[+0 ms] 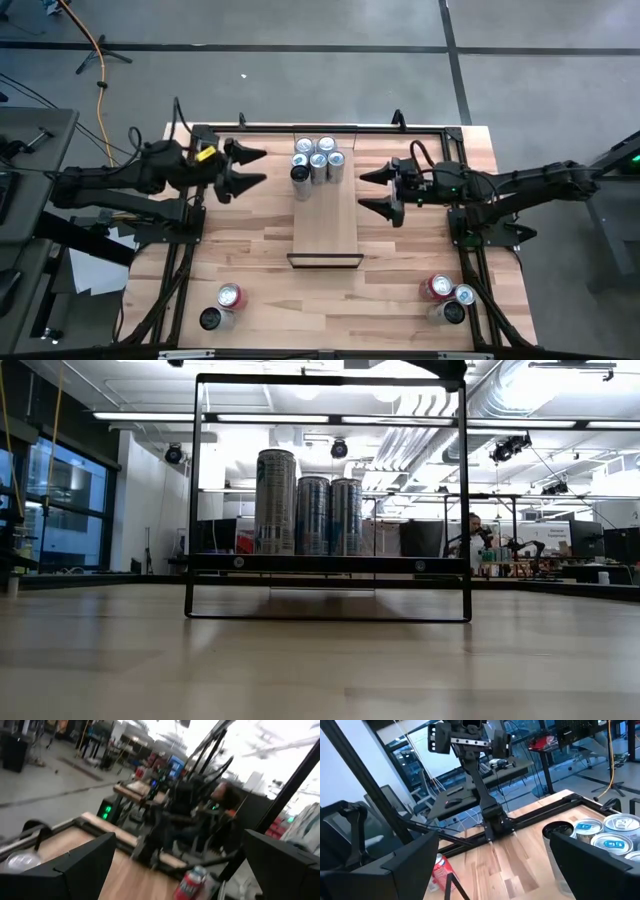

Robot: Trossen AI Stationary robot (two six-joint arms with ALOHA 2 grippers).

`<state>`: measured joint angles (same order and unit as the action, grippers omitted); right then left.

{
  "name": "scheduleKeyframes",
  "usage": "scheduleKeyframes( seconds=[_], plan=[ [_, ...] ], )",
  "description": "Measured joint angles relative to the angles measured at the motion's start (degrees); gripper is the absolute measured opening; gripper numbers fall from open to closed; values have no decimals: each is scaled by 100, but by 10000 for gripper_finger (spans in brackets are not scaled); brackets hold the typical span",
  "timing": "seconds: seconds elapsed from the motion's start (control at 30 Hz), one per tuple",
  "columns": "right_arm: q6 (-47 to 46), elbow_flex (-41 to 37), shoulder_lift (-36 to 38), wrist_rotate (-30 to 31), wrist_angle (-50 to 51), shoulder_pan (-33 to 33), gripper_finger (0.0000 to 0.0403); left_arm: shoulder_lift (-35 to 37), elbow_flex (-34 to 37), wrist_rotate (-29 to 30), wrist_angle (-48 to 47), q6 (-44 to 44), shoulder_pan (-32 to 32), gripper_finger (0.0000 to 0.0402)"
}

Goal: Place canned beverage on shelf
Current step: Put the white pink soda can on the shelf aligned with the other white pink soda can

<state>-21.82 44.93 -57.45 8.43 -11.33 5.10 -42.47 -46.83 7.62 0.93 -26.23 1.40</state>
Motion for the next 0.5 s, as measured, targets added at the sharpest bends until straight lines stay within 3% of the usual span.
scheduleKeyframes(
  seconds=[0.5],
  plan=[
    [-16,0,0,0,-15,-22,370,-12,0,59,-271,294,-5,394]
  ],
)
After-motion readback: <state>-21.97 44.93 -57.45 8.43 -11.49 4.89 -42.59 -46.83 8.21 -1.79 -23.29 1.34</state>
